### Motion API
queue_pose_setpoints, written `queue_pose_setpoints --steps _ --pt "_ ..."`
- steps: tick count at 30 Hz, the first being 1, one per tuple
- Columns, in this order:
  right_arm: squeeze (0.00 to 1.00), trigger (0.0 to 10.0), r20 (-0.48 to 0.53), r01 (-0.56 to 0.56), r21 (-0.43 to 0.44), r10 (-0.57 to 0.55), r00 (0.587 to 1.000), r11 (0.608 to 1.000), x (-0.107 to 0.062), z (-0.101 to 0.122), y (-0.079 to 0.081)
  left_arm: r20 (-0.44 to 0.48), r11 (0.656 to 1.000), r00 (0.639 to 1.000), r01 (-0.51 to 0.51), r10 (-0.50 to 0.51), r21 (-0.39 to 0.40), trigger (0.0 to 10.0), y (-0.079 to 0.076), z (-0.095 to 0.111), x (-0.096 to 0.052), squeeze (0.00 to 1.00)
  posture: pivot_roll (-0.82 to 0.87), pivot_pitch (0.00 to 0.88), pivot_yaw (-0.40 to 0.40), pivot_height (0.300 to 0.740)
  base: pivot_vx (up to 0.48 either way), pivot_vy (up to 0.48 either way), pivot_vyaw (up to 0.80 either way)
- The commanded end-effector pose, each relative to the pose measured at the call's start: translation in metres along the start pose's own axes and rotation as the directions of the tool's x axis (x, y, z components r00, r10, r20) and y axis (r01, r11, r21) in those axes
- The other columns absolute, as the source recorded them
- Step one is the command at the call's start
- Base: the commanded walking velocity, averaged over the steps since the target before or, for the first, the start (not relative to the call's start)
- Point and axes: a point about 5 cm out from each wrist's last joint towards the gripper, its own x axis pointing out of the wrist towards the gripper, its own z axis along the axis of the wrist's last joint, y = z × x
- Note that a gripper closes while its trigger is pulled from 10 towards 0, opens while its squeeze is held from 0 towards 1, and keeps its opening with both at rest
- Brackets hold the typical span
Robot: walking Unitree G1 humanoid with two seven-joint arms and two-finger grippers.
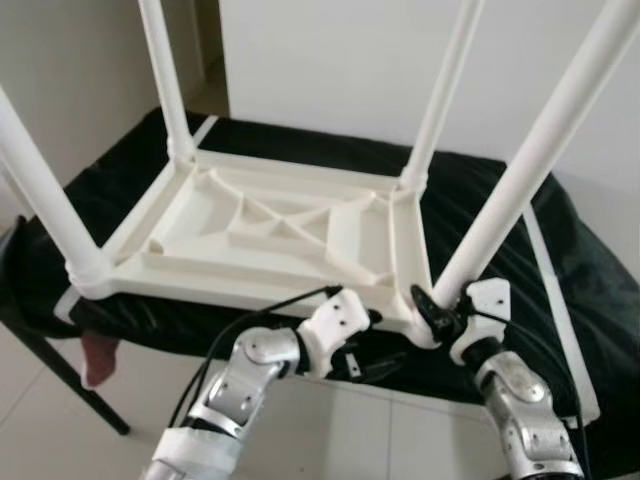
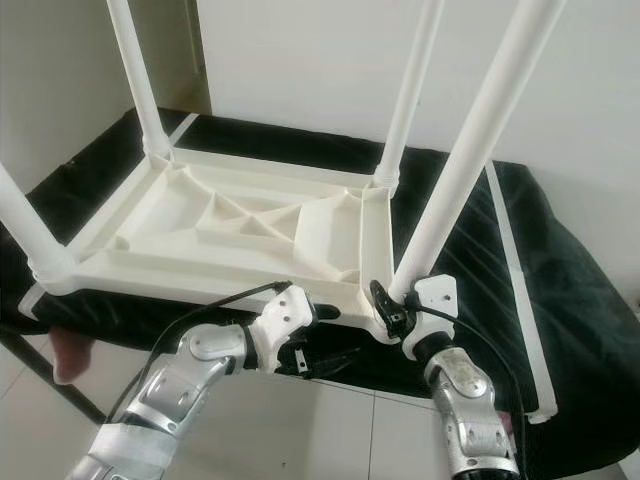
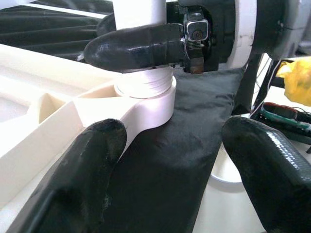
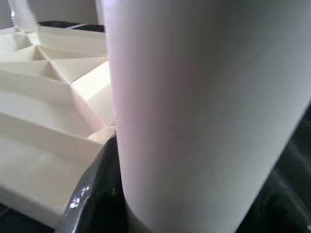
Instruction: Building children table
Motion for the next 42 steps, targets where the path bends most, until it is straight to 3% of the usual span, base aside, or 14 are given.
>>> queue_pose_setpoints --steps 1,5,6,8,14,16,23,24,25,26,36,37,38,42 --pt "0.00 10.0 -0.099 0.085 0.005 -0.084 0.992 0.996 -0.008 -0.018 -0.004 -0.001 0.999 0.999 -0.036 0.036 -0.008 10.0 -0.001 0.000 0.001 0.00 0.01 0.019 -0.053 0.740 0.000 0.000 0.00" --pt "0.00 10.0 -0.118 0.272 0.031 -0.267 0.956 0.962 -0.009 -0.023 -0.001 0.002 0.999 0.999 -0.033 0.033 -0.009 10.0 0.000 0.000 0.001 0.00 0.01 0.017 -0.053 0.740 0.000 0.000 0.00" --pt "0.00 10.0 -0.118 0.272 0.031 -0.267 0.956 0.962 -0.009 -0.023 -0.001 0.002 0.999 0.999 -0.033 0.033 -0.009 10.0 0.000 0.000 0.001 0.00 0.01 0.017 -0.053 0.740 0.000 0.000 0.00" --pt "0.00 10.0 -0.139 0.417 0.070 -0.405 0.904 0.906 -0.009 -0.028 0.014 0.005 0.999 0.999 -0.033 0.033 -0.008 10.0 0.000 0.002 0.002 0.00 0.02 0.014 -0.055 0.740 0.000 0.000 0.00" --pt "0.00 10.0 -0.161 0.437 0.096 -0.419 0.894 0.894 -0.006 -0.030 0.027 0.006 0.999 0.999 -0.036 0.036 -0.012 10.0 -0.001 0.002 0.001 0.00 0.02 0.015 -0.058 0.740 0.000 0.000 0.00" --pt "0.00 10.0 -0.154 0.438 0.088 -0.422 0.893 0.895 -0.005 -0.028 0.027 0.030 0.998 0.999 -0.033 0.035 -0.046 10.0 -0.002 0.005 0.000 0.00 0.01 0.013 -0.055 0.740 0.000 0.000 0.00" --pt "0.00 10.0 -0.154 0.451 0.074 -0.437 0.886 0.889 -0.005 -0.028 0.025 0.030 0.999 0.999 -0.030 0.031 -0.037 10.0 -0.001 0.006 0.002 0.00 0.01 0.007 -0.058 0.740 0.000 0.000 0.00" --pt "0.21 10.0 -0.151 0.448 0.075 -0.434 0.888 0.891 -0.003 -0.027 0.027 0.029 0.999 0.999 -0.027 0.028 -0.031 10.0 -0.001 0.006 0.004 0.00 0.01 0.005 -0.059 0.740 0.000 0.000 0.00" --pt "0.21 10.0 -0.151 0.448 0.075 -0.434 0.888 0.891 -0.003 -0.027 0.027 0.029 0.999 0.999 -0.027 0.028 -0.031 10.0 -0.001 0.006 0.004 0.00 0.01 0.005 -0.059 0.740 0.000 0.000 0.00" --pt "1.00 10.0 -0.138 0.437 0.078 -0.425 0.895 0.896 -0.002 -0.025 0.028 0.030 0.999 0.999 -0.026 0.027 -0.030 10.0 -0.001 0.007 0.004 0.00 0.01 0.003 -0.059 0.740 0.000 0.000 0.00" --pt "1.00 10.0 -0.056 0.353 0.067 -0.350 0.935 0.933 0.002 -0.013 0.026 -0.002 0.999 0.999 -0.035 0.035 -0.001 10.0 -0.001 0.001 0.004 0.00 0.01 0.001 -0.059 0.740 0.000 0.000 0.00" --pt "0.89 10.0 -0.046 0.340 0.057 -0.338 0.940 0.939 0.002 -0.012 0.022 -0.002 0.999 0.999 -0.038 0.038 -0.003 10.0 -0.001 0.001 0.004 0.00 0.01 0.000 -0.061 0.740 0.000 0.000 0.00" --pt "0.00 10.0 -0.035 0.308 0.046 -0.307 0.951 0.950 0.001 -0.011 0.017 -0.001 0.999 0.999 -0.046 0.046 -0.003 10.0 0.000 0.001 0.004 0.00 0.01 0.000 -0.062 0.740 0.000 0.000 0.00" --pt "0.00 10.0 -0.024 0.296 0.042 -0.295 0.955 0.954 0.001 -0.010 0.014 -0.001 0.999 0.999 -0.050 0.050 -0.001 10.0 0.001 0.001 0.003 0.00 0.01 0.000 -0.063 0.740 0.000 0.000 0.00"
